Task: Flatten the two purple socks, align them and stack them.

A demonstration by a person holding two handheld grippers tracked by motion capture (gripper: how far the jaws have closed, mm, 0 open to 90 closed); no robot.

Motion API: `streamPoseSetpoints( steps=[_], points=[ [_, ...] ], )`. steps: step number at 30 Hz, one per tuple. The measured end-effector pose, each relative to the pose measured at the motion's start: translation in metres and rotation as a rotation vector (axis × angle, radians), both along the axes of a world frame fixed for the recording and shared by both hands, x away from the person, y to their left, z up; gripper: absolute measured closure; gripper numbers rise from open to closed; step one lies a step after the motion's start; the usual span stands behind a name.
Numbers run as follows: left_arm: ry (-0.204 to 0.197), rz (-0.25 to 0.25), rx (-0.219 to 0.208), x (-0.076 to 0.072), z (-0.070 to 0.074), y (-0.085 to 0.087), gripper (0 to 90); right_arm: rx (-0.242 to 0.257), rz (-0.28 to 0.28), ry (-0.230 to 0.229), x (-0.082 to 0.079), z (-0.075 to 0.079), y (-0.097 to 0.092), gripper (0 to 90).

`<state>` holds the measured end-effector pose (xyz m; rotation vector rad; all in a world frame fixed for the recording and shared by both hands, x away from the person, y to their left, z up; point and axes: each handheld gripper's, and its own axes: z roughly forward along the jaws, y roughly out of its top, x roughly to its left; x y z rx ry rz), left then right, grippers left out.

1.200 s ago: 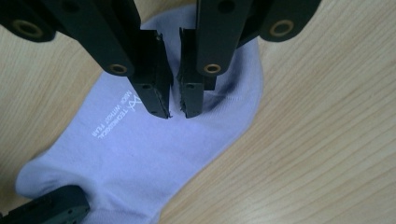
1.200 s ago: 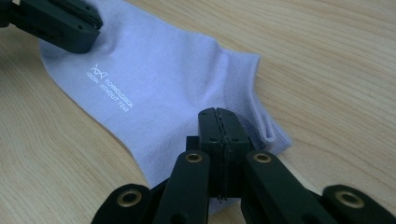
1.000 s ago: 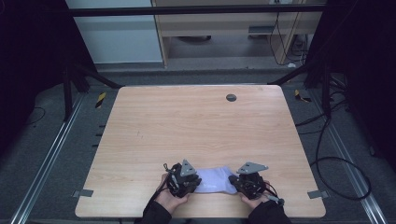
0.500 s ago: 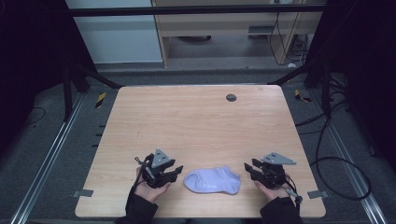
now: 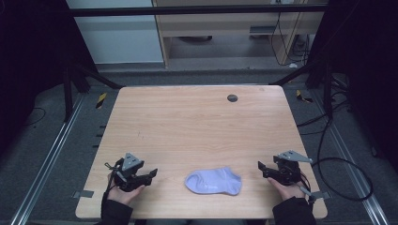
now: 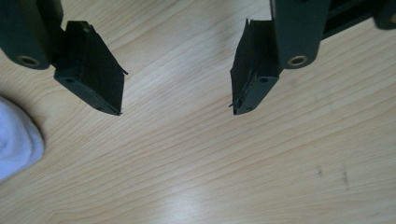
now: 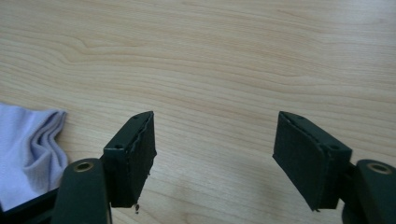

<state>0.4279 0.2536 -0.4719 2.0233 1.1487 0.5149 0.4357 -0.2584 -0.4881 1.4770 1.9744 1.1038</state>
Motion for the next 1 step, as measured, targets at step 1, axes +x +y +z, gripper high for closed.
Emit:
streamPoseSetpoints(
  steps=[1],
  points=[
    [-0.002,0.006,0.001,-0.0008,0.0002,0.0030,33.1,-0.003,-0.003,-0.002,0.0001,-0.0002,-0.0017,27.8]
  ],
)
